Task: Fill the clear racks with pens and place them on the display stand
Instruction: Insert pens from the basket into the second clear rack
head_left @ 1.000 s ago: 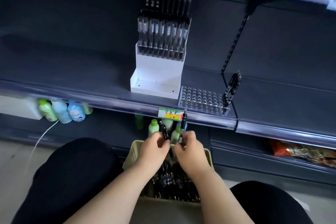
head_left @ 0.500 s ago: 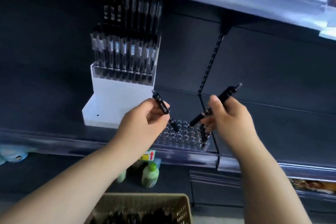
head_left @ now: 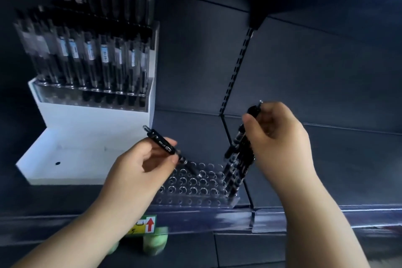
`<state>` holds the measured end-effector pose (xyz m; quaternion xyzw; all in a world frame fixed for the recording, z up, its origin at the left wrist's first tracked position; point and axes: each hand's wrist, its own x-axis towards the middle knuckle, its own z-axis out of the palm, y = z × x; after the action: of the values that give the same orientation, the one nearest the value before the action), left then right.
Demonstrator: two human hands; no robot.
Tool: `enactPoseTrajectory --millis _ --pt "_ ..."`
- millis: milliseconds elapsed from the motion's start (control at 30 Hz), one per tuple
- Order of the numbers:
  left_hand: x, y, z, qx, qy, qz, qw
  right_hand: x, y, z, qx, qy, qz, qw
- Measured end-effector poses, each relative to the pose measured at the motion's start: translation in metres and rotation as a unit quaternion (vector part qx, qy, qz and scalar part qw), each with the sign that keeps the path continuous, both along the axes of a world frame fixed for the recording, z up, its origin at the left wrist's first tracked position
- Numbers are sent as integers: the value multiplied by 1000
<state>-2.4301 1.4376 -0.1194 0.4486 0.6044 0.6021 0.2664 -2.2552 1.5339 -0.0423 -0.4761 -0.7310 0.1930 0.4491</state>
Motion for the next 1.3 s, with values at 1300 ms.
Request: enactPoseTrajectory --millis 1300 --pt "5 1 9 3 8 -4 1000 -4 7 -20 117 -152 -22 981"
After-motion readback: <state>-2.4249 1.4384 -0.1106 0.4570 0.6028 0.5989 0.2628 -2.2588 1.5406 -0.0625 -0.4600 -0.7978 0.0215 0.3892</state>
